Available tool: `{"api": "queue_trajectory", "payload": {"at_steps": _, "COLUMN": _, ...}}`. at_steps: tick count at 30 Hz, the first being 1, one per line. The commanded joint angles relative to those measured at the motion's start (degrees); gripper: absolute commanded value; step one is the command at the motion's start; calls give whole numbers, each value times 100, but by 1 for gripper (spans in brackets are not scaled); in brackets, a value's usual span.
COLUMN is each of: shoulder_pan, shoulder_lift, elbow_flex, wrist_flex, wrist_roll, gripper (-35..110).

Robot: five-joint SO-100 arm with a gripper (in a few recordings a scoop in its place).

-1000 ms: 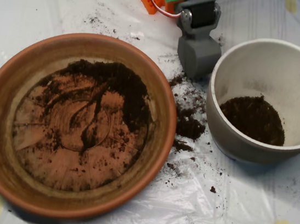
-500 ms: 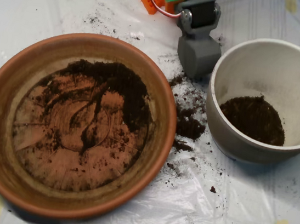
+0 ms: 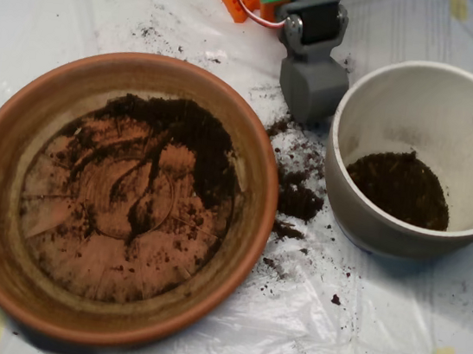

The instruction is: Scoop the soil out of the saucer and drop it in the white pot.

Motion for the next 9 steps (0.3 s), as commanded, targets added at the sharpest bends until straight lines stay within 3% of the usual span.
{"api": "queue_trajectory", "payload": {"at_steps": 1, "shoulder_pan": -79, "shoulder_lift": 422, "elbow_flex": -44, "wrist_flex": -114, "wrist_roll": -114, "gripper": 0}}
{"api": "queue_trajectory", "payload": {"at_steps": 9, "shoulder_pan": 0, "shoulder_lift": 422, "elbow_flex": -44, "wrist_flex": -114, "wrist_roll": -35, "gripper": 0}}
